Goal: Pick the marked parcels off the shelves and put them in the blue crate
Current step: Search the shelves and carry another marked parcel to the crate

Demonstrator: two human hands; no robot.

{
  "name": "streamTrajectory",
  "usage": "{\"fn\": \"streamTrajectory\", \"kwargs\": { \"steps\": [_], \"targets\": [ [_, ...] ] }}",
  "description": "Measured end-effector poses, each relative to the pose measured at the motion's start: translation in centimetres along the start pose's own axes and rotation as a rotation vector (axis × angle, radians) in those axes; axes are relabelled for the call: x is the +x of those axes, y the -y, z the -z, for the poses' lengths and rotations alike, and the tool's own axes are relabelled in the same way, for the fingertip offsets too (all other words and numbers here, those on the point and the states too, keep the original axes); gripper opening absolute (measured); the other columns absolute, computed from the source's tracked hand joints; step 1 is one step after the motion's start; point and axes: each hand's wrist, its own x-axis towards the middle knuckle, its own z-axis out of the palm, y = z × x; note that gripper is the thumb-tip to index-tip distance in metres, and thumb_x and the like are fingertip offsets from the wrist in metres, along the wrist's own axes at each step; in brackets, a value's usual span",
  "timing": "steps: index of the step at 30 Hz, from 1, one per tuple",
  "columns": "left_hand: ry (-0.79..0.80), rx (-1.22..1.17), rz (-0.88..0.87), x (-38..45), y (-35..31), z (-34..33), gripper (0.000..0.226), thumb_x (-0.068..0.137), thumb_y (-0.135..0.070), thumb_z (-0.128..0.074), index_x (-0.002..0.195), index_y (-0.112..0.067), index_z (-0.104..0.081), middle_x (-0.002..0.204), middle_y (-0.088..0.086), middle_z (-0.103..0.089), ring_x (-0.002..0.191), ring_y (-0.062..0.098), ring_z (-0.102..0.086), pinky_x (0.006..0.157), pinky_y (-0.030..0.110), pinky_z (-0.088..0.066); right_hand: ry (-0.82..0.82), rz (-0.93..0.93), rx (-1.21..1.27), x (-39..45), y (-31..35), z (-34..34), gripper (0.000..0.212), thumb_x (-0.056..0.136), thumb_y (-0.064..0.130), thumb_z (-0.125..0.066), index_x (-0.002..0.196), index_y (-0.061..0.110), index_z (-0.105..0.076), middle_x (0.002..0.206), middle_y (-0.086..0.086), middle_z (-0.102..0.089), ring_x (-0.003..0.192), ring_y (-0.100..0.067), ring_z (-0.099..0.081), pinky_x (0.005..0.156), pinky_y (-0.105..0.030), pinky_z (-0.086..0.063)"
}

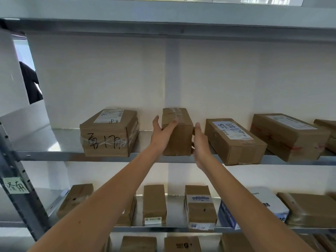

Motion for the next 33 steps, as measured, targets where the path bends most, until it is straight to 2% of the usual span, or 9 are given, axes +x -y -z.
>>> {"fn": "streamTrajectory", "kwargs": {
  "steps": [3,8,12,17,20,22,24,27,33],
  "targets": [
    [0.001,-0.095,-0.057,-0.1,0.4,0.3,0.072,0.088,-0.054,-0.06,0.145,-0.048,-0.017,0.12,-0.001,-0.056,0.111,0.02,-0.057,0.096,0.042,-0.05,0.012,0.003,-0.06,0.0,0.6,0.3,0.028,0.101,0.042,-0.044,0.114,0.032,-0.065,0.104,0.005,-0.068,0.098,-0.014,-0.061,0.084,-0.033,-0.053],
    [0.0,-0.289,-0.01,-0.7,-0.3,0.1,0.033,0.098,-0.04,-0.05,0.13,-0.043,-0.05,0.12,-0.003,-0.057,0.109,0.018,-0.056,0.088,0.049,-0.054,-0.11,-0.076,-0.054,-0.2,1.8,-0.1,0.105,0.056,0.076,-0.07,0.139,0.019,-0.04,0.124,-0.007,-0.058,0.108,-0.025,-0.06,0.093,-0.046,-0.054],
    [-0.058,-0.272,0.017,-0.8,-0.4,-0.1,0.028,0.102,-0.032,-0.041,0.124,-0.031,-0.059,0.106,-0.01,-0.061,0.099,0.013,-0.057,0.088,0.042,-0.053,-0.071,-0.068,-0.051,0.2,1.9,0.0,0.079,0.076,0.056,-0.073,0.135,0.014,-0.043,0.116,-0.006,-0.06,0.103,-0.024,-0.061,0.091,-0.046,-0.056],
    [-0.139,-0.01,-0.015,-0.2,-0.5,0.5,0.034,0.101,-0.02,-0.033,0.116,-0.007,-0.06,0.112,0.006,-0.059,0.098,0.019,-0.054,0.08,0.027,-0.041,-0.07,0.034,-0.048,0.2,1.2,0.2,0.067,0.081,0.045,-0.072,0.138,0.022,-0.045,0.123,-0.003,-0.059,0.108,-0.022,-0.059,0.095,-0.046,-0.053],
    [-0.066,0.006,0.1,-0.2,0.1,0.8,0.051,0.094,-0.051,-0.032,0.118,-0.012,-0.054,0.112,0.007,-0.062,0.094,0.016,-0.059,0.068,0.026,-0.042,-0.023,0.077,-0.023,-0.2,0.6,0.0,0.062,0.077,0.046,-0.072,0.133,0.026,-0.055,0.119,-0.001,-0.063,0.107,-0.021,-0.062,0.094,-0.049,-0.054],
    [-0.026,0.0,0.11,-0.2,0.9,0.9,0.066,0.085,-0.066,-0.032,0.128,-0.021,-0.053,0.116,0.005,-0.065,0.102,0.017,-0.062,0.077,0.028,-0.048,-0.018,0.116,-0.053,-0.4,0.2,-0.3,0.065,0.072,0.052,-0.071,0.132,0.029,-0.056,0.121,0.002,-0.063,0.111,-0.02,-0.06,0.095,-0.047,-0.053],
    [-0.022,-0.046,0.03,-0.6,1.3,0.9,0.052,0.094,-0.057,-0.032,0.127,-0.025,-0.056,0.117,0.005,-0.065,0.106,0.019,-0.061,0.086,0.03,-0.05,-0.016,0.202,-0.077,-0.9,-0.2,-0.4,0.058,0.081,0.045,-0.07,0.134,0.029,-0.054,0.125,0.006,-0.062,0.114,-0.013,-0.058,0.094,-0.031,-0.053],
    [-0.036,-0.114,-0.089,-0.9,1.7,1.1,0.035,0.102,-0.035,-0.03,0.12,-0.027,-0.06,0.113,0.003,-0.066,0.104,0.016,-0.062,0.079,0.022,-0.051,-0.022,0.368,-0.149,-1.3,-0.9,-0.3,0.054,0.092,0.029,-0.066,0.142,0.024,-0.045,0.128,0.011,-0.054,0.108,0.003,-0.048,0.068,0.004,-0.041],
    [-0.073,-0.119,-0.115,-0.8,2.1,1.1,0.038,0.103,-0.034,-0.029,0.126,-0.027,-0.058,0.113,0.001,-0.066,0.104,0.013,-0.062,0.068,0.011,-0.05,-0.015,0.41,-0.146,-1.4,-1.0,-0.6,0.056,0.093,0.028,-0.065,0.144,0.025,-0.041,0.135,0.007,-0.052,0.113,-0.001,-0.045,0.067,0.004,-0.042]
  ]
}}
